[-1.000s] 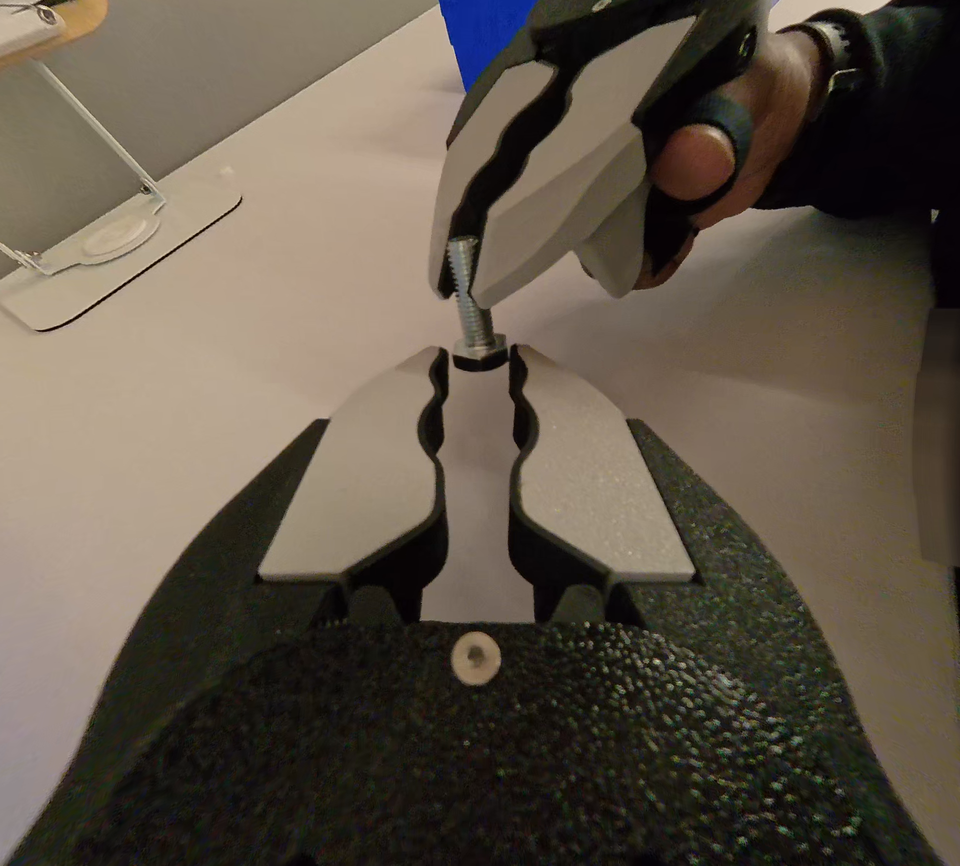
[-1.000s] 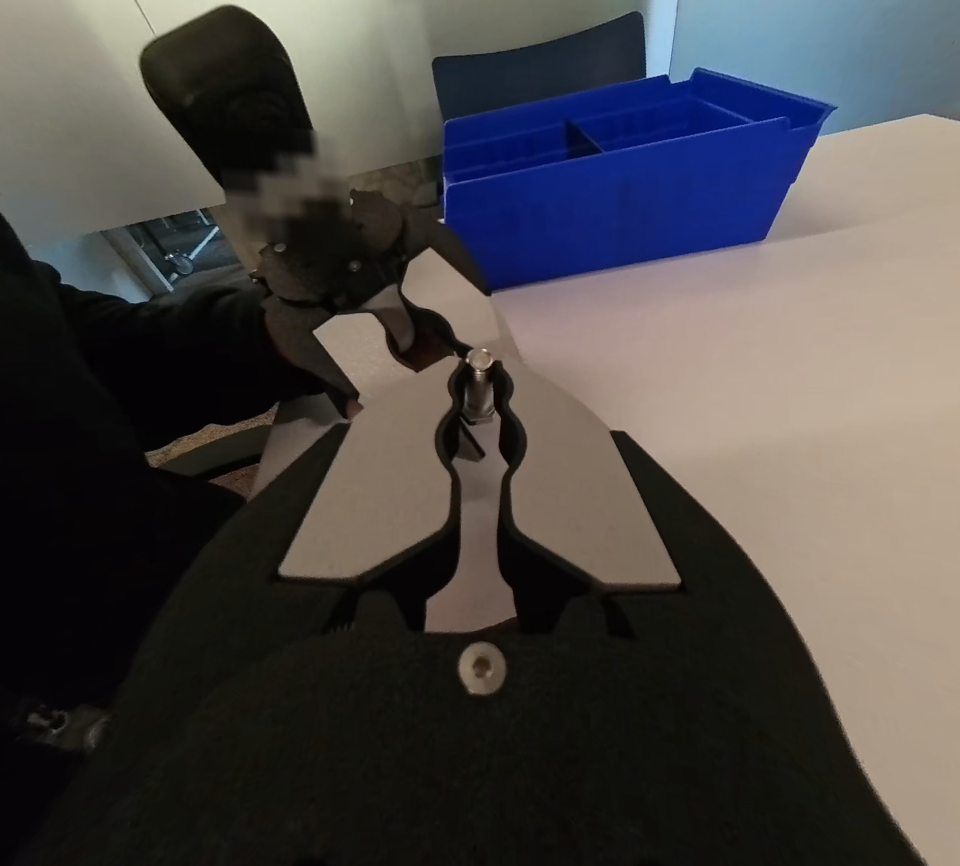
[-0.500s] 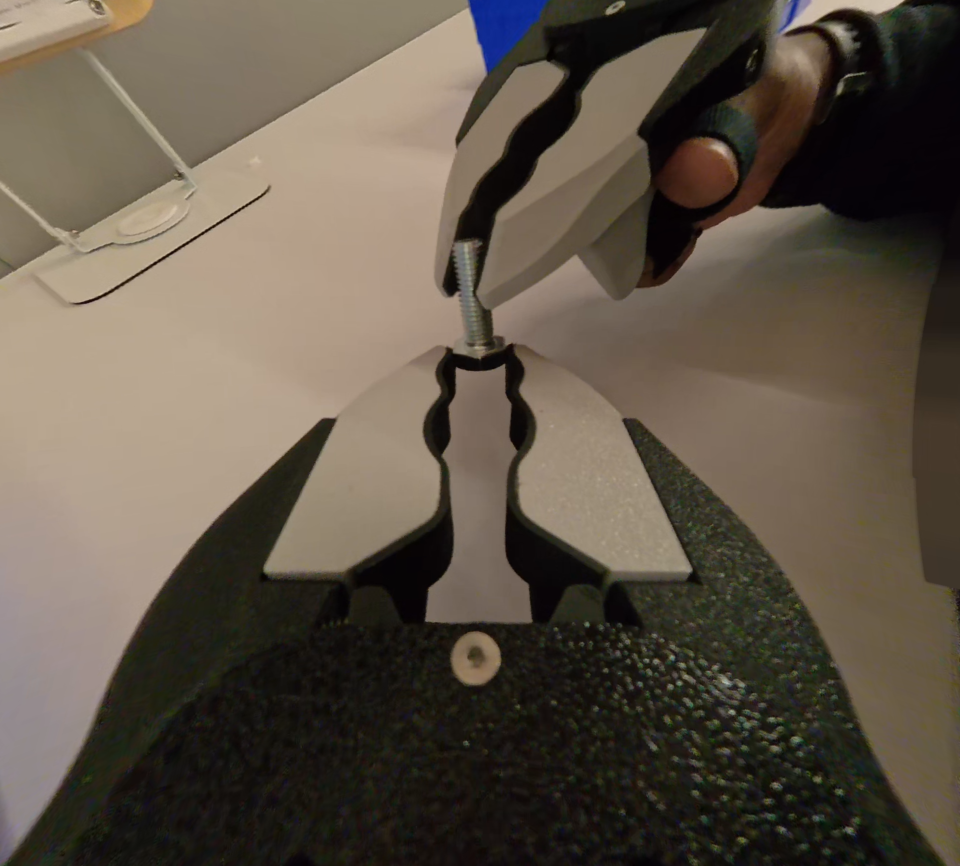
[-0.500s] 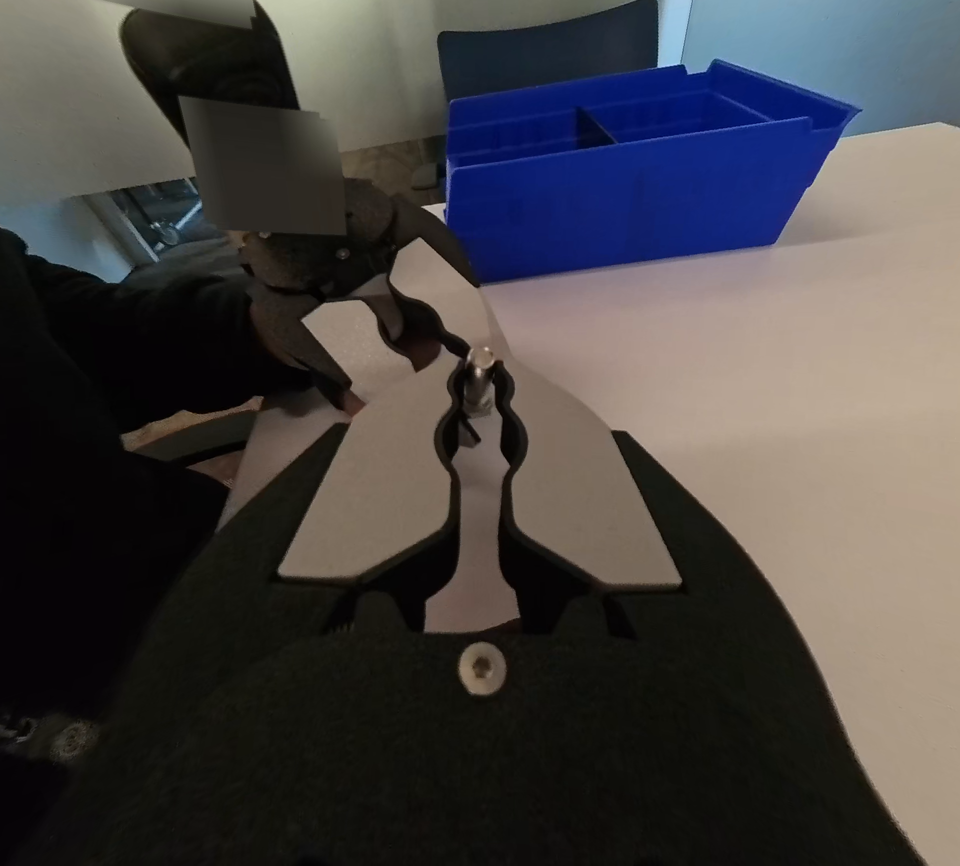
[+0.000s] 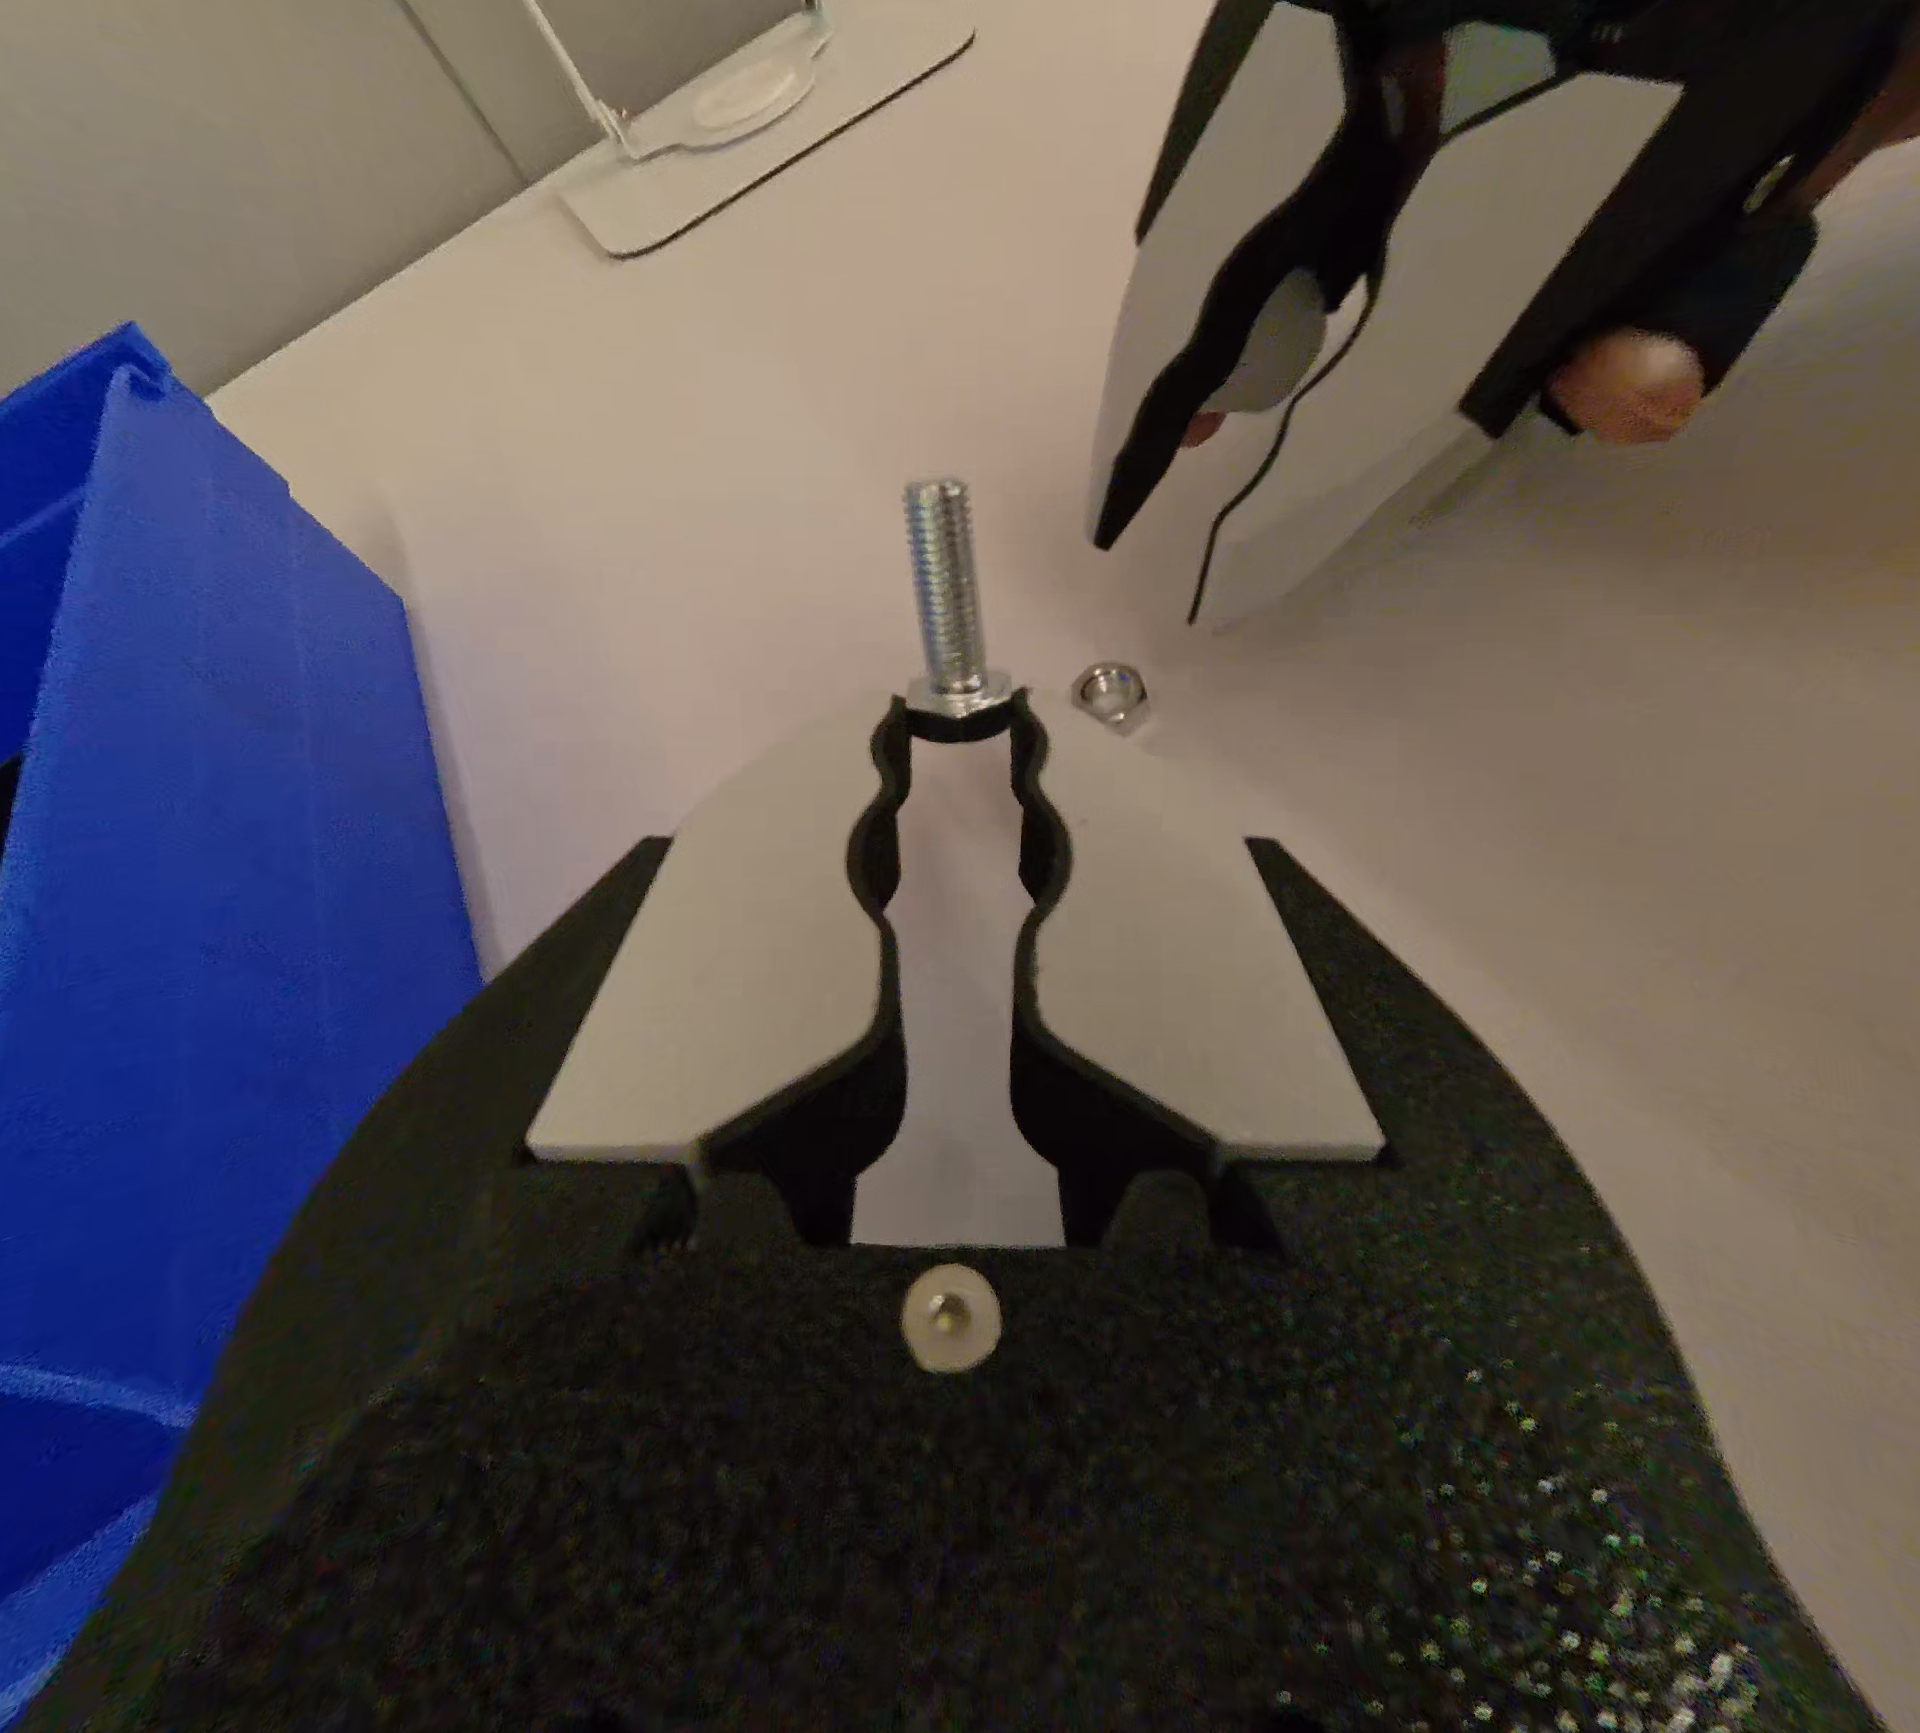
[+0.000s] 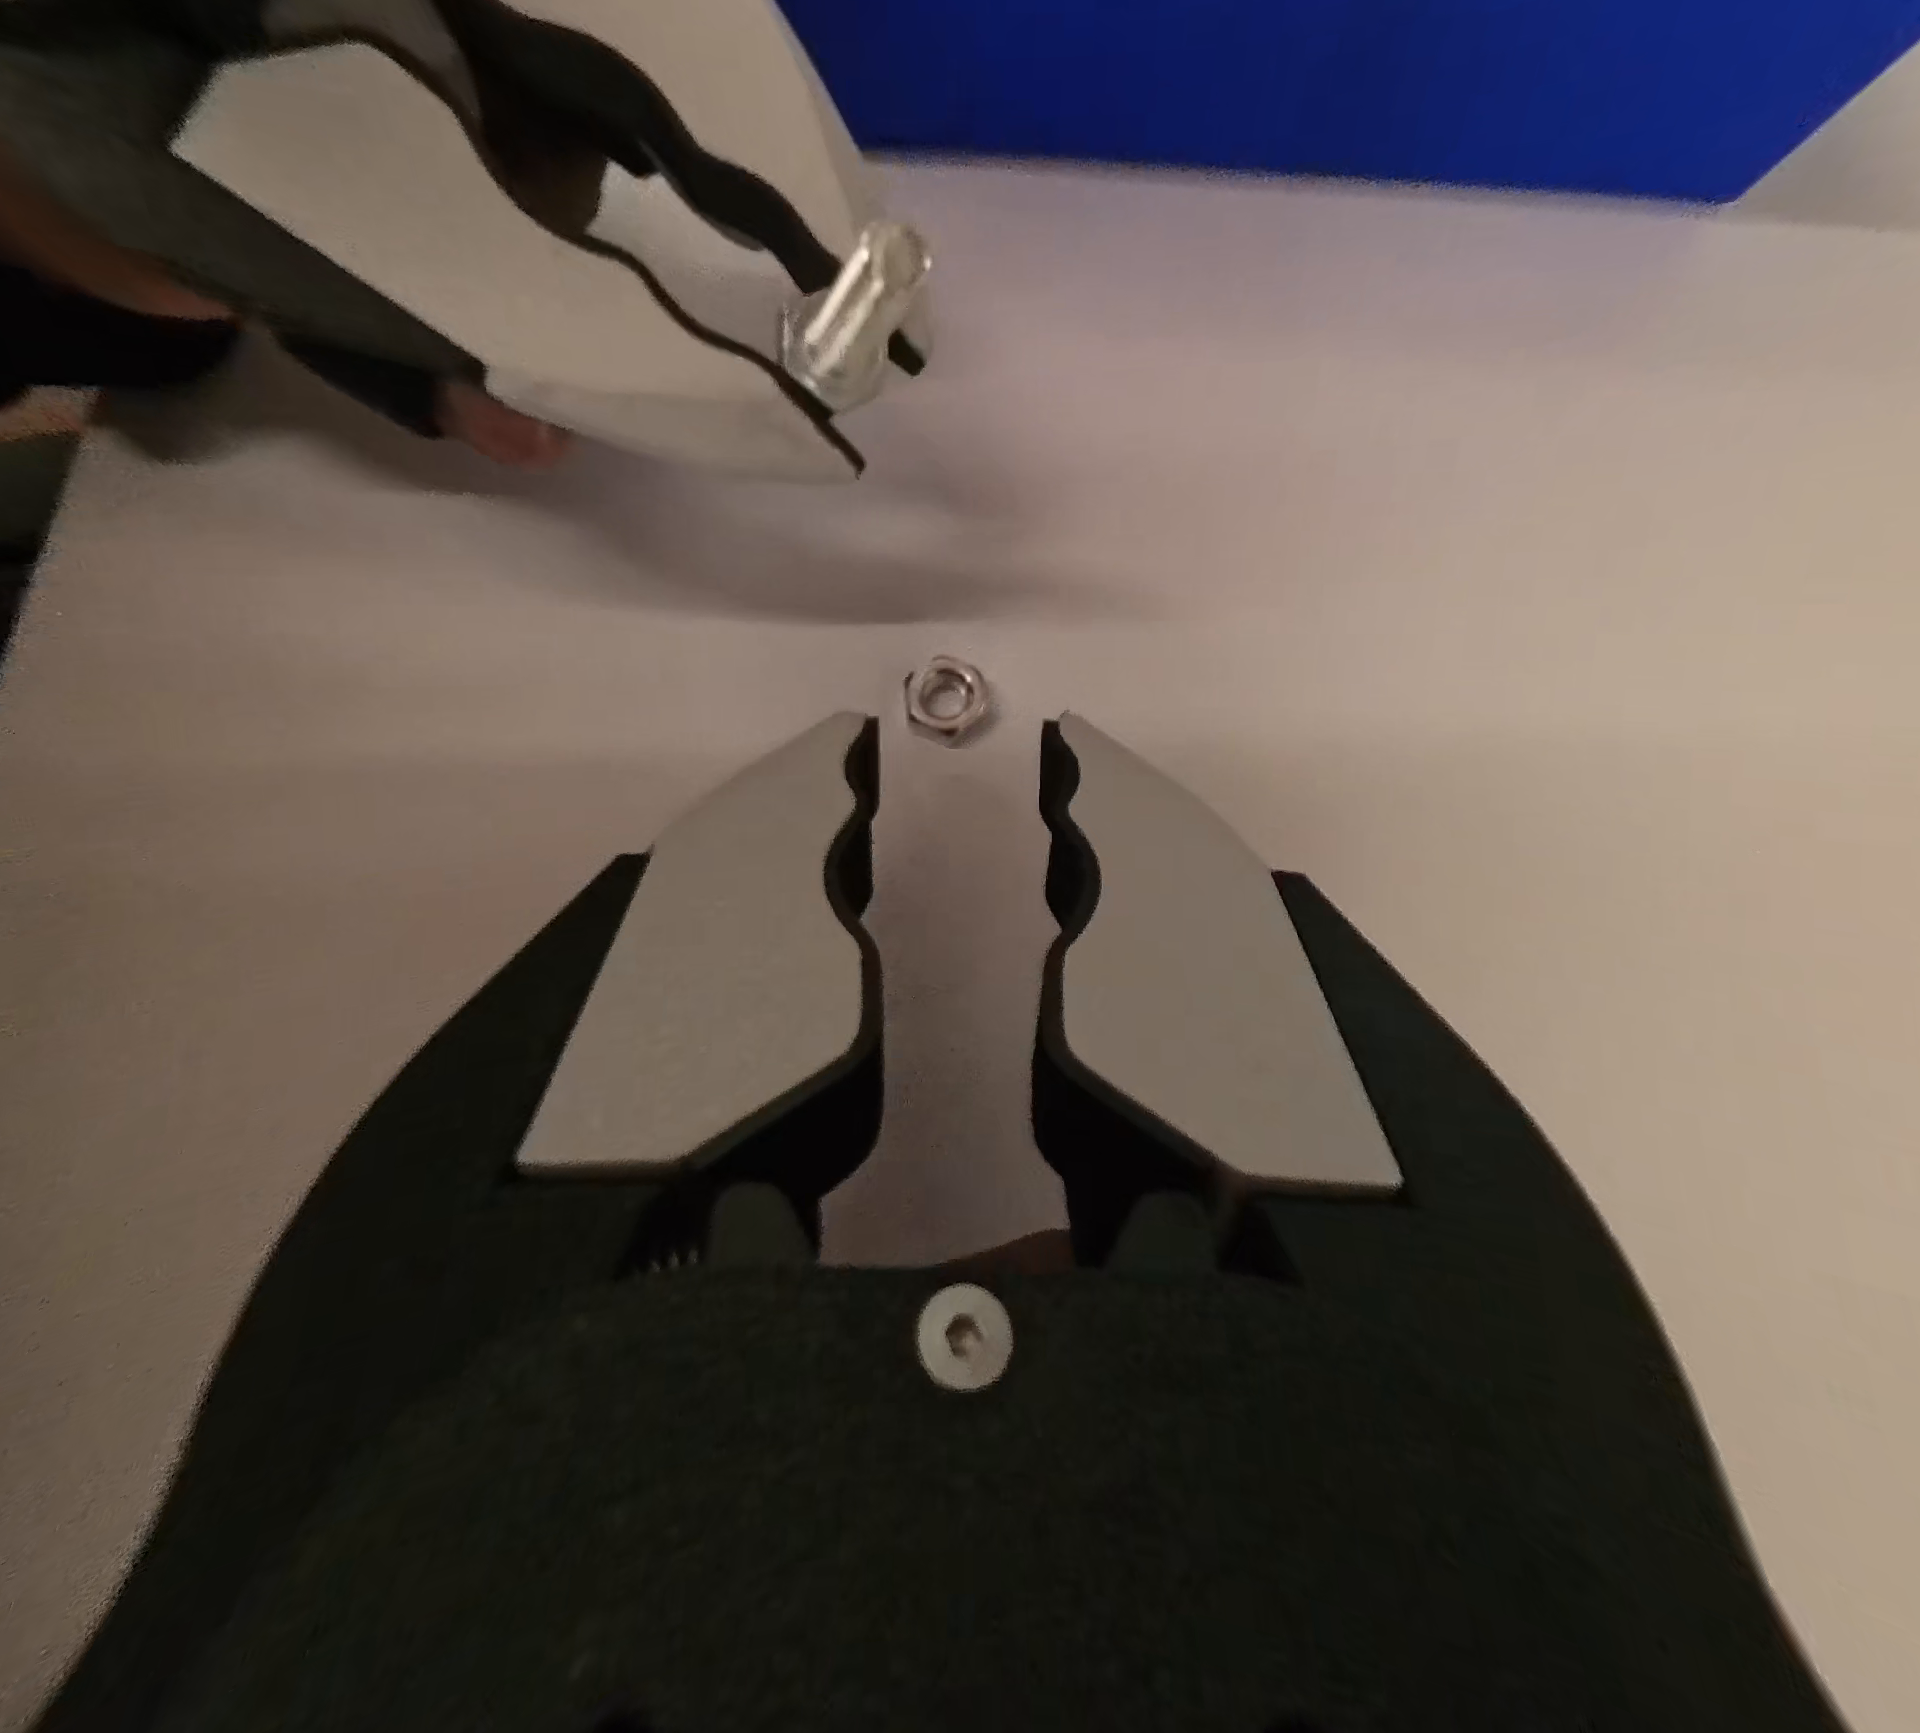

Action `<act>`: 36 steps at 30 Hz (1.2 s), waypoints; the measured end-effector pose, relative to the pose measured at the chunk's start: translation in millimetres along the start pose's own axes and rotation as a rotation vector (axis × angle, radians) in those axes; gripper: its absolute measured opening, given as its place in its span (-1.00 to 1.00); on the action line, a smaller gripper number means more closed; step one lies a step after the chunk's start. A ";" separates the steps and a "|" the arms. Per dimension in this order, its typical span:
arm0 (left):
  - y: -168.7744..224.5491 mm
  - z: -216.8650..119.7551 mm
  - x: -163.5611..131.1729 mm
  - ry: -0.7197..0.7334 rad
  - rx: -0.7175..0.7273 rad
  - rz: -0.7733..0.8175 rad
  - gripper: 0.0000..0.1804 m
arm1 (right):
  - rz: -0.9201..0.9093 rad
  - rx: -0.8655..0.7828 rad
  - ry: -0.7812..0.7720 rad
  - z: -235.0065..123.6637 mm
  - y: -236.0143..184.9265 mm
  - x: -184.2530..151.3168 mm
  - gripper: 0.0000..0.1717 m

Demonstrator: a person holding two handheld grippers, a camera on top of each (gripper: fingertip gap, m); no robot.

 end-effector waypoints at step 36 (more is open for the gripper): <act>38.0 122.0 140.1 0.340 -0.288 0.288 -0.80 | -0.051 -0.185 0.442 -176.4 69.8 -5.7 -0.80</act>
Point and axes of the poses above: each gripper's, where its closed fingertips meet, z out along the fingers, x out of its top, y = z × x across the jaws, the point moved 3 cm from there along -z, back along the fingers, and after that the axes turned 6 degrees about -y, right-handed, at the moved point
